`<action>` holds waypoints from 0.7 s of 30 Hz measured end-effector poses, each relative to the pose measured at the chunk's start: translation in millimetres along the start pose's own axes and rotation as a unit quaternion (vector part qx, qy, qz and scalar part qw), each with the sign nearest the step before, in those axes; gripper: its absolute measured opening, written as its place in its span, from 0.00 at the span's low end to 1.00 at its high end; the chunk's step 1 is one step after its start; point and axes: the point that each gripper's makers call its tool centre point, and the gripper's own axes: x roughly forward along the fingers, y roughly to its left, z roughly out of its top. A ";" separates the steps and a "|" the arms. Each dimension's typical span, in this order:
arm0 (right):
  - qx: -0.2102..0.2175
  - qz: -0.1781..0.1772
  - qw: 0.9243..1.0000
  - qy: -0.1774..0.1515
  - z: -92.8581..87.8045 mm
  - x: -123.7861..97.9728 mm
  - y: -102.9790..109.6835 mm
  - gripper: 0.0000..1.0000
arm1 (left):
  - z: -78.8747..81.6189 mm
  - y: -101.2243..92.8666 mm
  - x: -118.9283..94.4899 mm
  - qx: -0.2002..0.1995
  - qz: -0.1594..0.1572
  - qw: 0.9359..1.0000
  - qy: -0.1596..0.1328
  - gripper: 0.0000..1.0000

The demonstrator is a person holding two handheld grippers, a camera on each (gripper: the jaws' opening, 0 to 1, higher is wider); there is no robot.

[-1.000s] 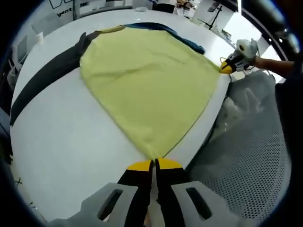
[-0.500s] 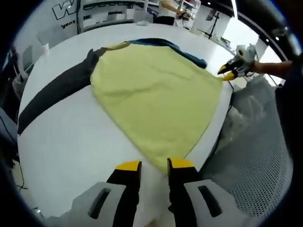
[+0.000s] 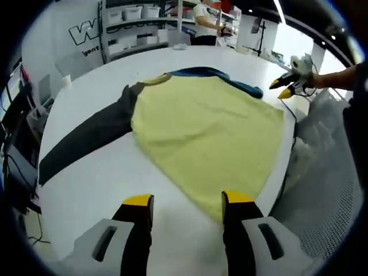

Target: Fold the garment on the visible template until the final outline fits inside the template.

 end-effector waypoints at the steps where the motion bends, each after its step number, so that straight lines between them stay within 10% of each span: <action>1: 0.001 -0.001 1.000 -0.001 0.4 -0.5 -1.6 0.32 | 3.3 1.3 0.4 0.003 0.003 1.000 -0.005 0.56; 21: 0.024 -0.046 0.998 -0.018 6.4 -8.9 -42.2 0.43 | 29.0 19.4 4.2 0.009 0.028 0.999 -0.043 0.78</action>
